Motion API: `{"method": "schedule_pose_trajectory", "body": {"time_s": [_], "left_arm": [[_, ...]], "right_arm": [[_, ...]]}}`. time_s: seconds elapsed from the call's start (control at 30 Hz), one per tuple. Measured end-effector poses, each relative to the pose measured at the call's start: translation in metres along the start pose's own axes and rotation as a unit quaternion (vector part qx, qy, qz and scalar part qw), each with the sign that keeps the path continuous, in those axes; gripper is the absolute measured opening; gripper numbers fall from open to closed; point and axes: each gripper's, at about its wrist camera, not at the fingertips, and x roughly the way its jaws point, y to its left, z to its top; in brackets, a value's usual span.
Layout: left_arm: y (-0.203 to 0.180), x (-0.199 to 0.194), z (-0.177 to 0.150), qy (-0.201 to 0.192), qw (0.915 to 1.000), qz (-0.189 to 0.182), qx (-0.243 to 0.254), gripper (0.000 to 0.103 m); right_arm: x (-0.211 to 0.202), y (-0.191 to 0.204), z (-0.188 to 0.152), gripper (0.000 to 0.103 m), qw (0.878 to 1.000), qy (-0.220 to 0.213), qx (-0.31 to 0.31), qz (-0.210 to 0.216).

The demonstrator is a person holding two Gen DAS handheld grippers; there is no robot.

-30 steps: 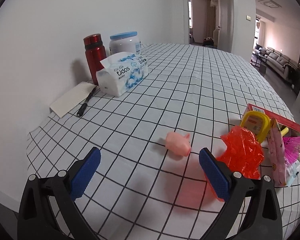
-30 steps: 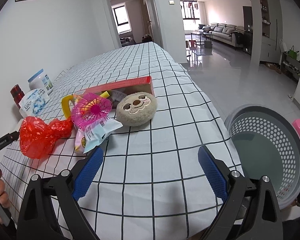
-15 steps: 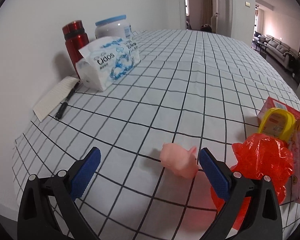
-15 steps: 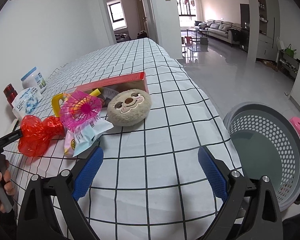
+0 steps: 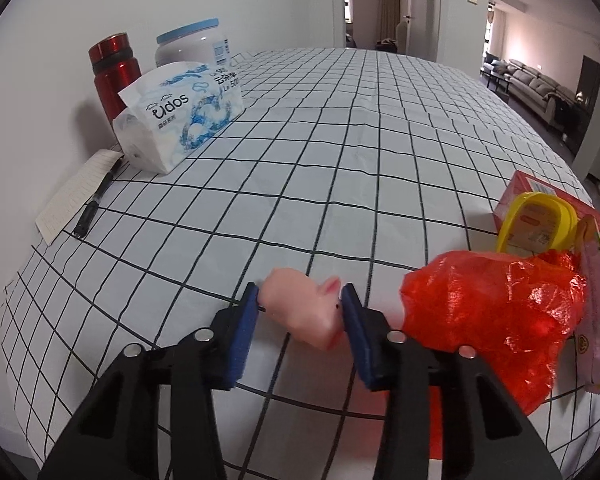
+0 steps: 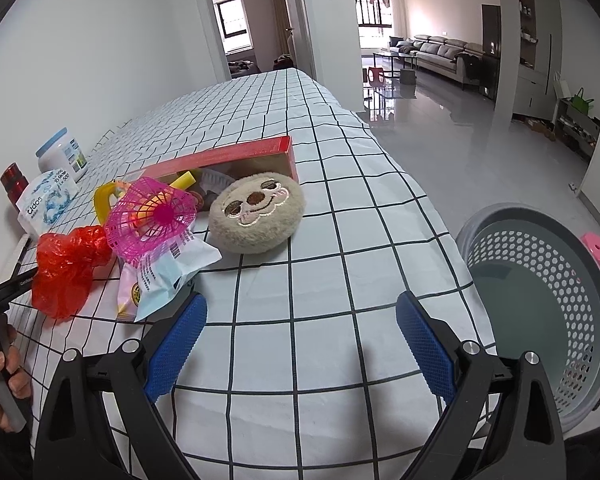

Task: Collect trash
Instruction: 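Reach the left tool to the pink toy pig and close on it, then grasp the beige sloth plush with the right tool while the left tool holds the pig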

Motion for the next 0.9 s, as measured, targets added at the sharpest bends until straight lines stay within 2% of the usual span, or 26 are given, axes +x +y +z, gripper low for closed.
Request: {"method": "schedule_pose_trajectory", "body": {"time_s": [0.17,0.37,0.5,0.73,0.9], "left_arm": [[0.003,-0.014,0.003,-0.014,0.9999,0.0,-0.005,0.041],[0.001,-0.045,0.01,-0.049,0.9987,-0.016,-0.001,0.041],[-0.01,-0.064,0.014,-0.073,0.9967,-0.032,0.013,0.041],[-0.039,-0.079,0.01,-0.089,0.9932,-0.064,0.038,0.041],[-0.053,-0.085,0.006,-0.095,0.991,-0.076,0.056,0.041]], "right_arm": [[0.003,0.001,0.008,0.091,1.0,-0.001,-0.001,-0.001],[0.009,0.004,0.018,0.091,1.0,-0.006,-0.008,-0.007],[0.017,0.002,0.025,0.091,1.0,-0.002,-0.008,-0.014],[0.03,0.003,0.04,0.091,1.0,-0.005,-0.012,-0.012],[0.048,0.008,0.049,0.091,1.0,0.012,-0.024,-0.008]]}}
